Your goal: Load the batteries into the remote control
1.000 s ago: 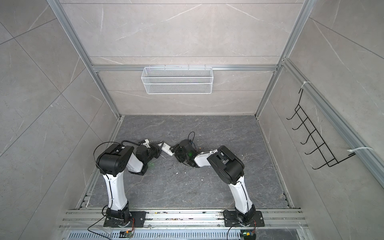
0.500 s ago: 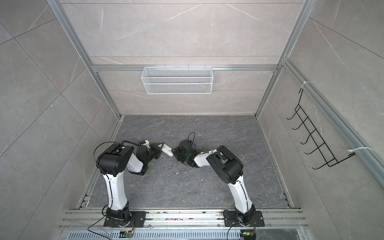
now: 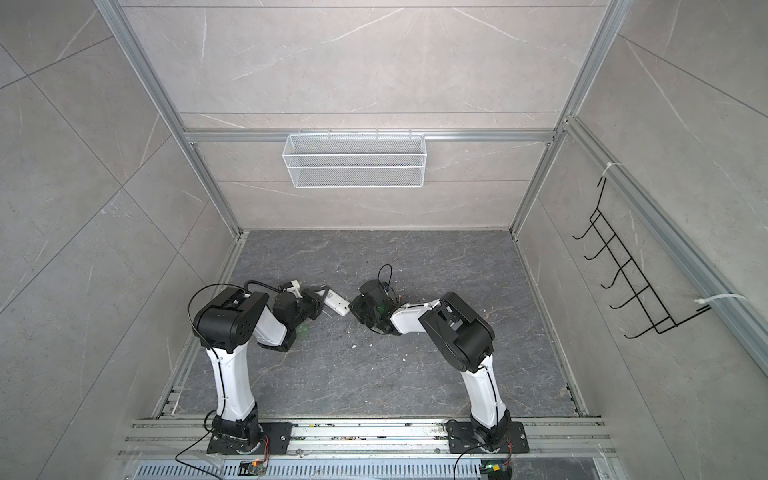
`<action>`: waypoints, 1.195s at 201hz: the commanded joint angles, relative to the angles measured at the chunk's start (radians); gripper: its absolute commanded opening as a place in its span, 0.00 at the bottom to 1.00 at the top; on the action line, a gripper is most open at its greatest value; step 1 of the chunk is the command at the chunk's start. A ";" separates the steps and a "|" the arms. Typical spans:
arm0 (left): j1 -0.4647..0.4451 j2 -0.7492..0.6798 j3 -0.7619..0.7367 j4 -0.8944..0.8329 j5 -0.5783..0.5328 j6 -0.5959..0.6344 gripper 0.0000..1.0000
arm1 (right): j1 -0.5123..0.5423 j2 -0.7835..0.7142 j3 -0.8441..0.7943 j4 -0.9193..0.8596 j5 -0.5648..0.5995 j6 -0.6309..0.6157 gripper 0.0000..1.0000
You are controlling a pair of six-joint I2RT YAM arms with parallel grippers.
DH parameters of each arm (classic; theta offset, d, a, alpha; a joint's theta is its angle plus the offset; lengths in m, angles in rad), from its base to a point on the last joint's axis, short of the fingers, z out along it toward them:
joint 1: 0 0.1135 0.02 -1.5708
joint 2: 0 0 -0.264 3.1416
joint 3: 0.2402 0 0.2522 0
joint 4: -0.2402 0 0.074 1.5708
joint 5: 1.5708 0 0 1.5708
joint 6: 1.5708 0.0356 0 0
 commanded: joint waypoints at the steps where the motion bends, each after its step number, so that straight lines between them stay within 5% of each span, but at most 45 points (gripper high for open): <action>1: 0.005 -0.041 0.001 0.108 -0.019 0.025 0.00 | -0.004 -0.020 -0.030 -0.122 0.022 -0.032 0.25; 35: 0.007 -0.047 0.002 0.108 -0.022 0.030 0.00 | -0.005 -0.040 -0.046 -0.119 0.023 -0.035 0.31; 75: 0.006 -0.046 0.006 0.108 -0.023 0.011 0.00 | -0.004 -0.056 -0.079 0.022 -0.022 0.008 0.68; 102: 0.007 -0.052 0.010 0.107 -0.029 -0.018 0.00 | 0.003 -0.026 -0.059 0.093 -0.046 0.053 0.74; 156: 0.004 -0.059 0.017 0.108 -0.050 -0.085 0.00 | 0.021 0.068 0.017 0.150 -0.057 0.135 0.70; 240: 0.004 -0.057 0.028 0.108 -0.044 -0.089 0.00 | 0.028 0.104 0.052 0.145 -0.050 0.151 0.46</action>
